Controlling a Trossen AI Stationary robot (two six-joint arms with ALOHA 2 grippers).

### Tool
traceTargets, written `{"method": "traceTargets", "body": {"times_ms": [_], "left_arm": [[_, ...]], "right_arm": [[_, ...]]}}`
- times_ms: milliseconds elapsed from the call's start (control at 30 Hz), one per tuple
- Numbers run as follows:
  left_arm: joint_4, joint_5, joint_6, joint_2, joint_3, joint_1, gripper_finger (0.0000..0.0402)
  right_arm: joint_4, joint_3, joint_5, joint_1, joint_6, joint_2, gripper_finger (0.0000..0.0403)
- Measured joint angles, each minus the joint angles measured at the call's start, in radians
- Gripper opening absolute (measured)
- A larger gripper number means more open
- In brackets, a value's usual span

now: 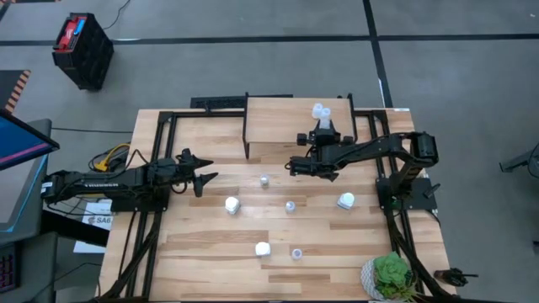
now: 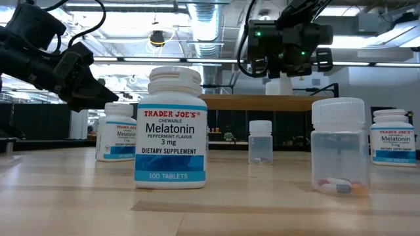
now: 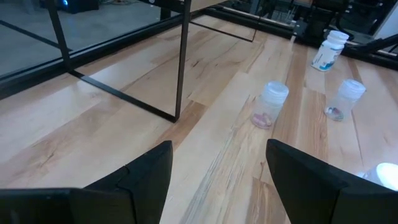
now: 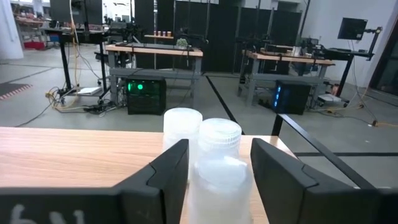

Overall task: Pick and place medicine bottles onto shelf by color
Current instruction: Put the white pill bottle on the shelf, then adjust the top pill bottle on the shelf

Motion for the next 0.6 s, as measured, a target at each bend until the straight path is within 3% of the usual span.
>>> {"method": "traceTargets", "body": {"times_ms": [333, 600], "left_arm": [[0.0, 0.0, 0.0, 0.0, 0.0, 0.0, 0.0247], [0.0, 0.0, 0.0, 0.0, 0.0, 0.0, 0.0247]], "right_arm": [[-0.006, 0.0, 0.0, 0.001, -0.013, -0.006, 0.0197], [-0.06, 0.112, 0.0, 0.033, -0.236, -0.05, 0.0196]]}}
